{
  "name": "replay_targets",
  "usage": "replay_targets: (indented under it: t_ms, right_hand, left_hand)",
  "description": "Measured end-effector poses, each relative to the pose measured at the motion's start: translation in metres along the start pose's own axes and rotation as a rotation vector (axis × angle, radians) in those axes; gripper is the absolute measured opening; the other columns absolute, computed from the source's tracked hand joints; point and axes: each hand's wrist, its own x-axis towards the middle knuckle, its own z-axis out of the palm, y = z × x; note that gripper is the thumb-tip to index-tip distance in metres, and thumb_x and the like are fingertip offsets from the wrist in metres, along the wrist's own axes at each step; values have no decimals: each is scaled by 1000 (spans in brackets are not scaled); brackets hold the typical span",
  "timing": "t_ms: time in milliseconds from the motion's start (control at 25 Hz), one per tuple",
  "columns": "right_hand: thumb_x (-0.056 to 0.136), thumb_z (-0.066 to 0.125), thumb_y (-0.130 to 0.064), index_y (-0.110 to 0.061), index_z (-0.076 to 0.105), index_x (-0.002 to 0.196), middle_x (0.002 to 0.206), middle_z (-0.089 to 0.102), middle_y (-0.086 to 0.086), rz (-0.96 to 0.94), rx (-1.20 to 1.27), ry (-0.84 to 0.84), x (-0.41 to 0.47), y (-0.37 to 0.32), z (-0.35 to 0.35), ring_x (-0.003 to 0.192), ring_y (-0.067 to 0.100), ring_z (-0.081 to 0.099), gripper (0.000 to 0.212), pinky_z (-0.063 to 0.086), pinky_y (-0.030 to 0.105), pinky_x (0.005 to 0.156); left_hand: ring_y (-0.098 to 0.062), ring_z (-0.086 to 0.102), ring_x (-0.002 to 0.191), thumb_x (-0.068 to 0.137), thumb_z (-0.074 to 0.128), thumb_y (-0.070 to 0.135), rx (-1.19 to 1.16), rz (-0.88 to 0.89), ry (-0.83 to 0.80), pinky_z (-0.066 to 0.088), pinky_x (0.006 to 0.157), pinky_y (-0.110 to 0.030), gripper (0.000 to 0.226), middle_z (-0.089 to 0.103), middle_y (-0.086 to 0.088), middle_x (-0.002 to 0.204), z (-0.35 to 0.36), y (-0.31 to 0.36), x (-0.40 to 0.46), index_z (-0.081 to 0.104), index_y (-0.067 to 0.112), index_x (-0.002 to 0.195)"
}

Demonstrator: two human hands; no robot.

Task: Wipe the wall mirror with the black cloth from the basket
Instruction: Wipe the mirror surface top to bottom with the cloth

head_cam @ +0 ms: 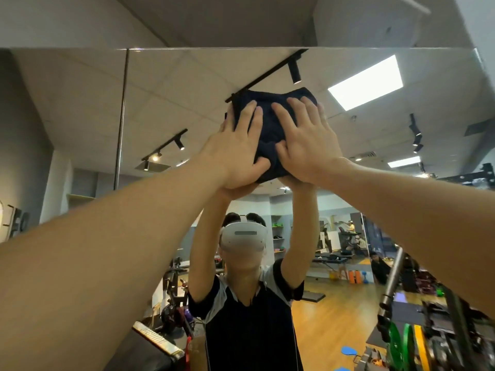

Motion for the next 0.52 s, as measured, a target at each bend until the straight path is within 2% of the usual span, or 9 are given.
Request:
replay_targets:
  t_ms: [160,360,440,520]
  right_hand:
    - [96,33,-46,-22,25,163,166,29,15,15,15,1,26,-29,3,156,41,16,72,7,58,129]
    - [95,33,-46,-25,22,165,168,25,16,-34,72,-43,16,-82,4,158,43,11,75,4,60,129]
    - [96,36,-46,-25,23,165,168,25,17,-63,97,-54,-2,-93,4,158,43,11,74,4,59,129]
    - [95,36,-46,-23,27,164,167,27,18,-84,104,-46,-27,-97,5,158,44,13,73,6,59,129]
  left_hand:
    - [-42,-18,157,99,49,47,31,-63,-67,28,123,-55,96,-17,-6,173,-19,-27,2,-10,8,163]
    - [-45,-24,154,97,53,46,31,-95,-131,24,125,-53,99,-17,-10,172,-24,-55,-43,-9,3,163]
    - [-46,-22,154,94,48,51,50,-75,-128,13,130,-53,101,-12,-16,172,-17,-55,-64,-5,-1,162]
    - [-46,-12,157,85,45,53,-4,-60,-96,13,130,-54,105,-5,-20,171,-2,-48,-85,0,-3,162]
